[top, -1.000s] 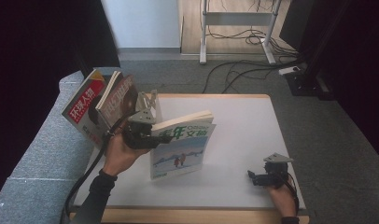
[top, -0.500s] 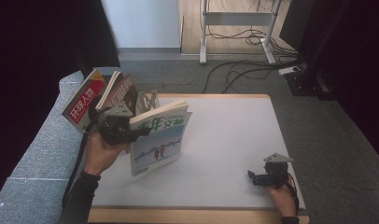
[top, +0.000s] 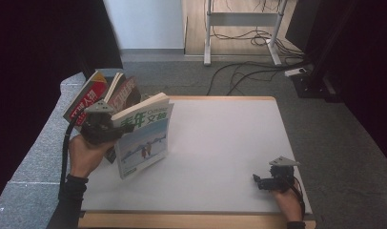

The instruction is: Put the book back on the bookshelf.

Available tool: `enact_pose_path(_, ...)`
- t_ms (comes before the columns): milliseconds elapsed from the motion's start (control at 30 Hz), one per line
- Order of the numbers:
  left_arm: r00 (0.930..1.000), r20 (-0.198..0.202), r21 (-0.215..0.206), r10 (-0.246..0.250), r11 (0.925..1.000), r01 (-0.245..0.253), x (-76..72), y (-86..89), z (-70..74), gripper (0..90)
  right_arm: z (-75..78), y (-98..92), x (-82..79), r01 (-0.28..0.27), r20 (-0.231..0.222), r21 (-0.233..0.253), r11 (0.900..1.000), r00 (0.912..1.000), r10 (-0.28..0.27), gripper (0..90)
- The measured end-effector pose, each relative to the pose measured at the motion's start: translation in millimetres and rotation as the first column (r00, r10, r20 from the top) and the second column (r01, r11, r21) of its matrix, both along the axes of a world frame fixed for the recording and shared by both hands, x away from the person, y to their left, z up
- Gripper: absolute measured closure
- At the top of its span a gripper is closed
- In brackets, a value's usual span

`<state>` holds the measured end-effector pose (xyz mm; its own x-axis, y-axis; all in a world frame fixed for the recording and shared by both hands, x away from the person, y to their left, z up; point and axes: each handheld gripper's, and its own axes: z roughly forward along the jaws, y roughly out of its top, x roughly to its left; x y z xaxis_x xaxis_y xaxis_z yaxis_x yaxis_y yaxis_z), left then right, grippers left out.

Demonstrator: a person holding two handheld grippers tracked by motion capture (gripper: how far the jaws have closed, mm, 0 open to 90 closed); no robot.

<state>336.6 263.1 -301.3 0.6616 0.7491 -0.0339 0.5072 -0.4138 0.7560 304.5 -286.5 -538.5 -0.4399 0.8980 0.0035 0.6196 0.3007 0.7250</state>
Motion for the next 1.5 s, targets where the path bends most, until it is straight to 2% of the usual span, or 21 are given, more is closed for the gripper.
enact_pose_path(233, 0.9984, 0.003, 0.006, 0.056, 0.9984, -0.056, 1.6, 13.3, 5.1, 74.3, 0.0, 0.1, -0.1, 0.001, -0.001, 0.000, 1.000, 1.0000, -0.001, 0.0)
enact_pose_path(400, 0.9939, 0.007, 0.007, 0.110, 0.9939, -0.110, 8.1, 17.7, 6.1, 74.3, -0.1, 0.1, 0.0, 0.002, 0.000, 0.001, 1.000, 1.0000, -0.002, 0.0)
enact_pose_path(633, 0.9867, 0.025, -0.006, 0.161, 0.9870, -0.161, 23.2, 13.6, -0.3, 74.3, 0.1, 0.1, 0.0, 0.002, -0.002, 0.001, 1.000, 1.0000, -0.002, 0.0)
enact_pose_path(800, 0.9834, 0.038, -0.019, 0.177, 0.9841, -0.177, 35.2, 4.8, -6.3, 74.2, 0.1, 0.1, 0.0, 0.002, -0.003, 0.001, 1.000, 1.0000, -0.002, 0.0)
enact_pose_path(1033, 0.9830, 0.055, -0.030, 0.175, 0.9844, -0.173, 44.7, -10.1, -16.9, 74.2, 0.0, 0.0, 0.1, 0.001, -0.002, 0.001, 1.000, 1.0000, -0.001, 0.0)
enact_pose_path(1133, 0.9840, 0.059, -0.064, 0.168, 0.9843, -0.164, 44.8, -12.2, -23.4, 74.2, 0.0, 0.0, 0.1, 0.001, -0.002, 0.001, 1.000, 1.0000, -0.001, 0.0)
enact_pose_path(1233, 0.9864, 0.060, -0.075, 0.153, 0.9861, -0.148, 41.7, -12.9, -26.3, 74.1, 0.0, 0.0, 0.1, 0.001, -0.002, 0.001, 1.000, 1.0000, -0.001, 0.0)
enact_pose_path(1333, 0.9893, 0.065, -0.068, 0.131, 0.9897, -0.126, 35.2, -15.7, -29.2, 73.9, 0.0, 0.1, 0.0, 0.002, -0.003, 0.002, 1.000, 1.0000, -0.002, 0.0)
enact_pose_path(1500, 0.9909, 0.076, -0.073, 0.112, 0.9917, -0.106, 23.5, -21.6, -35.9, 73.7, -0.1, 0.1, 0.1, 0.002, 0.000, 0.001, 1.000, 1.0000, -0.002, 0.0)
